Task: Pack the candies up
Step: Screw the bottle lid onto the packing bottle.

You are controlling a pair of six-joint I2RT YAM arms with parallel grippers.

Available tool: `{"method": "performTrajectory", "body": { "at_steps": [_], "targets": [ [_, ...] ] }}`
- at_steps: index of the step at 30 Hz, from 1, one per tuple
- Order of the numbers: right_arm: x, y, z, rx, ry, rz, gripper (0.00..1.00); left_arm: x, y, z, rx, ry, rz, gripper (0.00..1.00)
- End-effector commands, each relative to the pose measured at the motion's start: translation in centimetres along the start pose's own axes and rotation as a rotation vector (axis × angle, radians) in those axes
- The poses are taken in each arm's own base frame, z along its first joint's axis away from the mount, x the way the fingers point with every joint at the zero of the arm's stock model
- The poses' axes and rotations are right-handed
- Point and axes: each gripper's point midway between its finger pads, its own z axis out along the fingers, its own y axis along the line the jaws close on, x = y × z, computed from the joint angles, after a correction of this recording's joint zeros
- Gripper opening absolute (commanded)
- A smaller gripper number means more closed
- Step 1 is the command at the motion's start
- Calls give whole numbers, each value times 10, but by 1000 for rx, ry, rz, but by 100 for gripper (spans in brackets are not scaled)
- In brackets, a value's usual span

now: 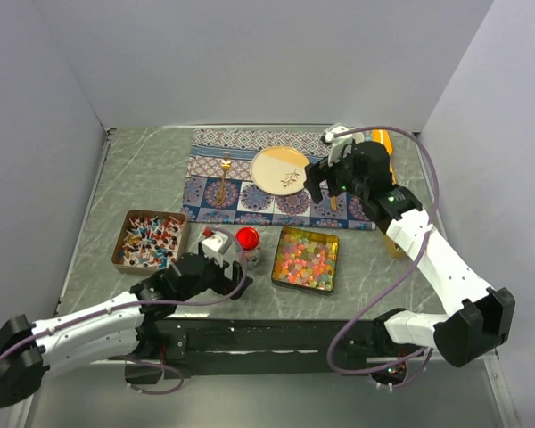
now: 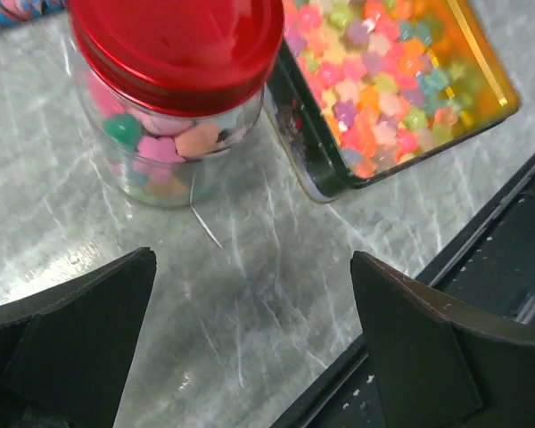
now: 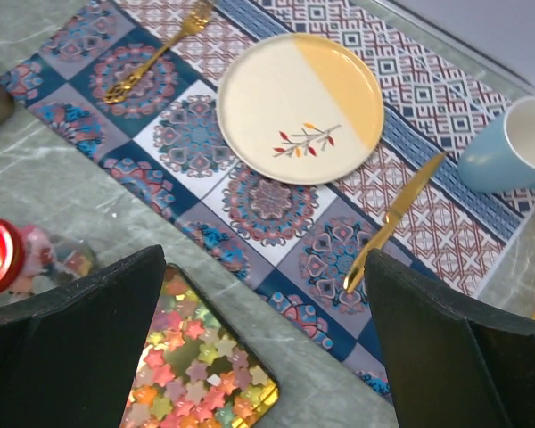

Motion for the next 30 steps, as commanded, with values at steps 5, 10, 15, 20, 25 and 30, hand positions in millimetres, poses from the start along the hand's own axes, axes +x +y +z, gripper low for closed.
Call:
{"method": "performTrajectory", "body": {
  "at_steps": [5,10,15,20,25,30],
  "targets": [
    [-41,-33,21,-34,-102,53,100,-6,18,26,-118,-112,13,97],
    [-13,-11,30,-289,-93,-75,100,-11,28,37,-121,-170,101,97],
    [-8,8,56,-490,-56,24,100,-10,20,38,-49,-182,185,99],
    [-20,4,78,-543,-36,58,100,-1,9,42,9,-154,238,99],
    [-32,-1,89,-554,-43,45,100,0,20,61,-66,-116,290,97],
    [-15,1,89,-592,-5,-26,100,8,30,75,-107,-110,292,97]
  ]
}}
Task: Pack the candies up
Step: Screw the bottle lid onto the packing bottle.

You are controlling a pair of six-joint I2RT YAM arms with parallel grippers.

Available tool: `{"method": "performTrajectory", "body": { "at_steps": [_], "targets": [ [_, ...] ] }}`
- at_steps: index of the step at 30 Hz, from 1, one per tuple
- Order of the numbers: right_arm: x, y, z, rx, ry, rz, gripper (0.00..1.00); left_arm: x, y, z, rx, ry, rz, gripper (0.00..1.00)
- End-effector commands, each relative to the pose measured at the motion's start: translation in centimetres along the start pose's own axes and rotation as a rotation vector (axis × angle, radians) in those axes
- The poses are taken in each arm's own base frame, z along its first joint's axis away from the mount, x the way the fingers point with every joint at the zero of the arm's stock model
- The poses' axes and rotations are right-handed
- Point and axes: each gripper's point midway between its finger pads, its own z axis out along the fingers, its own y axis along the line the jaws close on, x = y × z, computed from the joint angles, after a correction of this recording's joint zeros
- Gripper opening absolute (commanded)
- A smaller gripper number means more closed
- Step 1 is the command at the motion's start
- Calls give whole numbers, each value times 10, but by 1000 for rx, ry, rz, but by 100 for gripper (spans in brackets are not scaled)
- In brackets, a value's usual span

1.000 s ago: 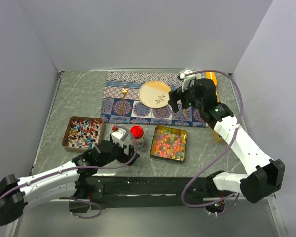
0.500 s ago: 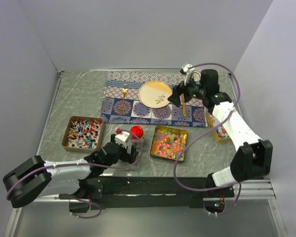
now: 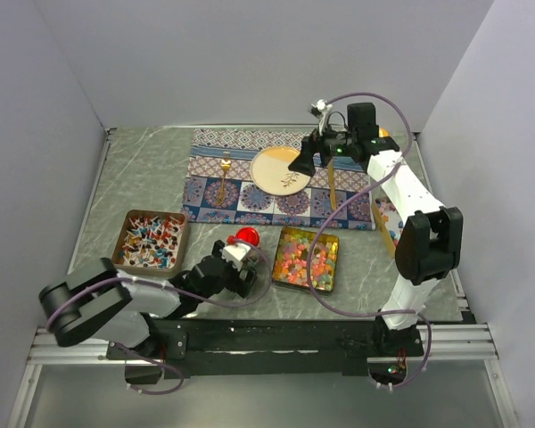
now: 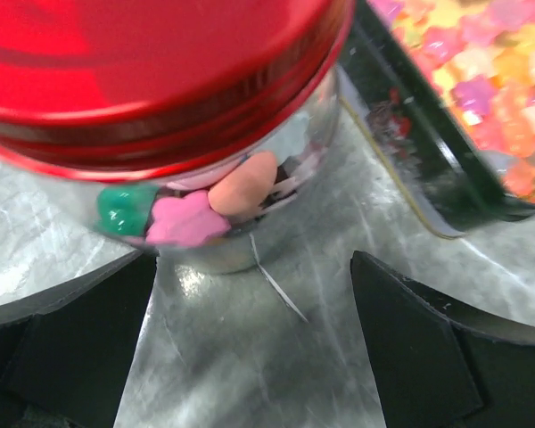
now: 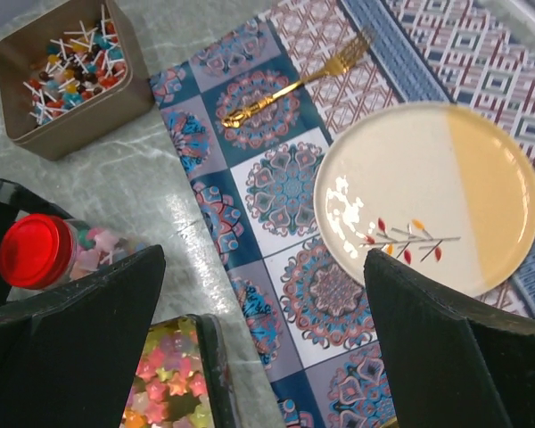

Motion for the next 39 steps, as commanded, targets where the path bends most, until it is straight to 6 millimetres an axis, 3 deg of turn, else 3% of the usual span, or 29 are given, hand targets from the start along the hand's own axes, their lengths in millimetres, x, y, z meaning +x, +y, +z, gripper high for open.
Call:
{"method": "performTrajectory", "body": {
  "at_steps": [1,5,12,17,22,25,26,31,34,35,39],
  "targets": [
    [0,13,-4,-83,12,-110,100,-31,5,18,-43,-114,2,97],
    [38,27,-5,-193,91,-188,100,-28,20,25,-77,-123,5,98],
    [72,60,7,-416,211,-405,100,-36,25,28,-67,-164,45,100],
    [90,88,16,-525,253,-452,100,-39,23,33,-42,-183,71,92],
    [96,123,15,-705,225,-575,100,-38,15,30,14,-178,65,76],
    [93,138,23,-800,197,-648,100,-37,9,30,49,-161,74,63],
    [96,141,29,-816,199,-634,100,-37,8,30,54,-159,68,52],
    [107,163,39,-898,194,-727,100,-32,3,32,85,-133,66,34],
    [117,176,41,-944,204,-767,100,-30,2,33,91,-122,65,13],
    [118,180,41,-957,192,-791,100,-29,2,34,90,-118,67,1],
    [114,196,44,-985,161,-764,100,-26,2,36,90,-101,66,1]
  ]
}}
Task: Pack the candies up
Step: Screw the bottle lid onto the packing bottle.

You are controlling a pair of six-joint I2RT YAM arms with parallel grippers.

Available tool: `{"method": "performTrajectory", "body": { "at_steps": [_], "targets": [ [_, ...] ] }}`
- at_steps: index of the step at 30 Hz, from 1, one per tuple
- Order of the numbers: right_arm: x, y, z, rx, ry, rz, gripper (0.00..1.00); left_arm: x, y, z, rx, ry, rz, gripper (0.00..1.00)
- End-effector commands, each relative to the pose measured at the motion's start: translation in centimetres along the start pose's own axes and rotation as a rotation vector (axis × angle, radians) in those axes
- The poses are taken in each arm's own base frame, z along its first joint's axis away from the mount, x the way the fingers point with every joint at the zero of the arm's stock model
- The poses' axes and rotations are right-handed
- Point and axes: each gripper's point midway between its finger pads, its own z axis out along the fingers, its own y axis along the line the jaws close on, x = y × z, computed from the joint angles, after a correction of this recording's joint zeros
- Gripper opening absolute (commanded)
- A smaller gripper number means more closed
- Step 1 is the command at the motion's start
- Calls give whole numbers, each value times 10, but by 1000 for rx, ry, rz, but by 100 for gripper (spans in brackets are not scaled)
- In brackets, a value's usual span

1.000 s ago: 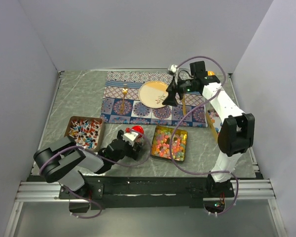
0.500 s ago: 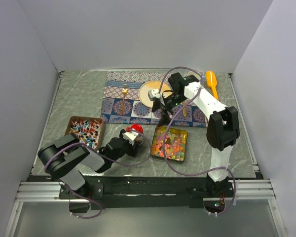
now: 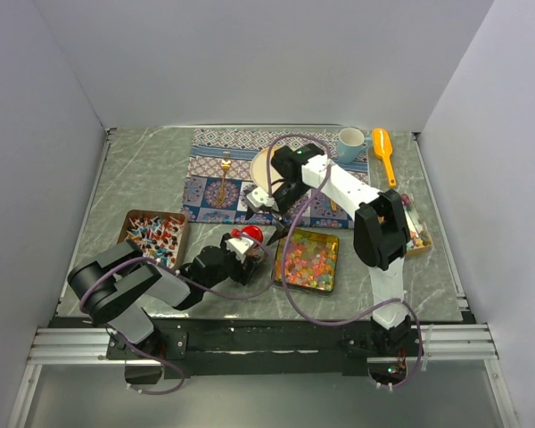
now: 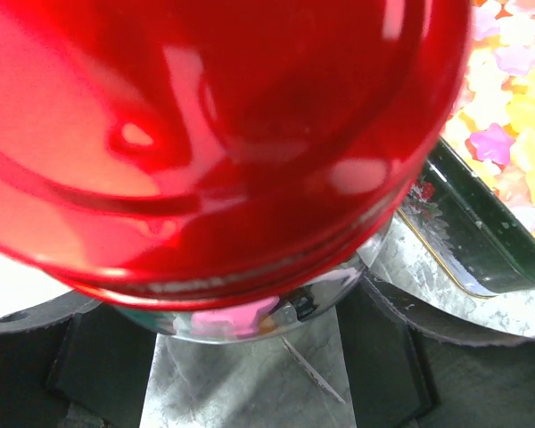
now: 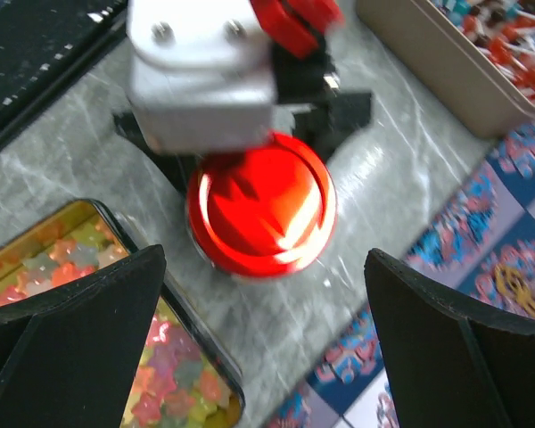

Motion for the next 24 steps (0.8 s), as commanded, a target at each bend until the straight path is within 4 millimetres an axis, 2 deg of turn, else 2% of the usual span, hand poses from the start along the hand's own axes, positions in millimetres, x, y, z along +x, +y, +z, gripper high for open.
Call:
{"method": "performTrajectory", "body": {
  "at_steps": [1,6,12,20,24],
  "targets": [
    [-26,21,5,-55,-72,40,100,-13,-7,6,37,-26,-5,1],
    [-24,25,16,-89,-66,74,100,-14,-6,5,36,-26,-1,1],
    [-3,39,19,-129,-6,182,100,-11,1,7,-3,-16,-3,1],
    [7,67,0,-120,57,286,98,-4,7,11,-31,14,-14,1],
    [11,78,-20,-78,93,345,98,-2,10,12,-43,23,-23,1]
  ]
}}
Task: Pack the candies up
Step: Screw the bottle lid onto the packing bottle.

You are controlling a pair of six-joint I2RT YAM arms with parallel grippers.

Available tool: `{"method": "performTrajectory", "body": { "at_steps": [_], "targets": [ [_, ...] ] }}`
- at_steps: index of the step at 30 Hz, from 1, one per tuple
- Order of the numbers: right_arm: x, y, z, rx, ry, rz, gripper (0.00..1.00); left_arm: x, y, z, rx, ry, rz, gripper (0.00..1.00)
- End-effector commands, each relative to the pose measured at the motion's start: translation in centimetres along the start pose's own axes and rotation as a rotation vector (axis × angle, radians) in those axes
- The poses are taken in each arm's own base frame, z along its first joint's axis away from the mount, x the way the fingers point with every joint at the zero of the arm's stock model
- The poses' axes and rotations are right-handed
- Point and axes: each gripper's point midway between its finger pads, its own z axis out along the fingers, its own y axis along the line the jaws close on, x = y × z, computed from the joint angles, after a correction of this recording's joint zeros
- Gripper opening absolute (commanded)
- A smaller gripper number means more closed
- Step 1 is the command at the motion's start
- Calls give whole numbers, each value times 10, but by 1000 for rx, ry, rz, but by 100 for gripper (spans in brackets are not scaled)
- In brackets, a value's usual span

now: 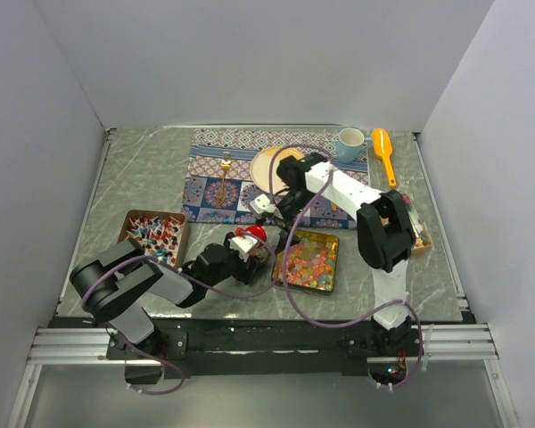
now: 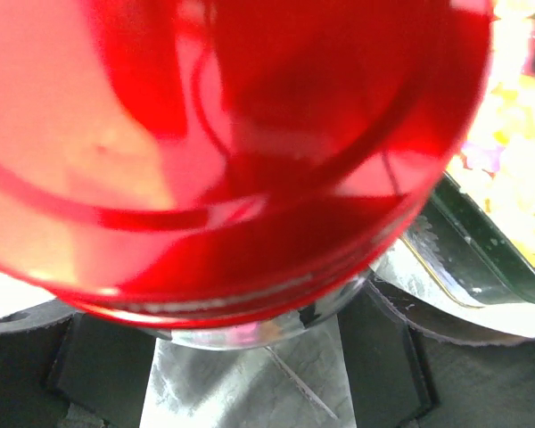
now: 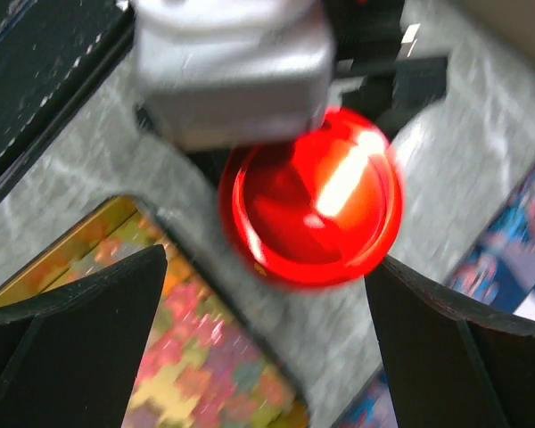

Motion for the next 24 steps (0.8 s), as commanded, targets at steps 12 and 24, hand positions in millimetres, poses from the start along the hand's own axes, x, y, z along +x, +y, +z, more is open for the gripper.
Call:
{"method": "performTrajectory", "body": {
  "at_steps": [12,24],
  "targets": [
    [-11,15,-75,121,69,254,97,2,6,6,-14,17,-26,1],
    [-22,-7,-24,-24,130,-11,100,8,-4,7,25,43,24,1]
  ]
}}
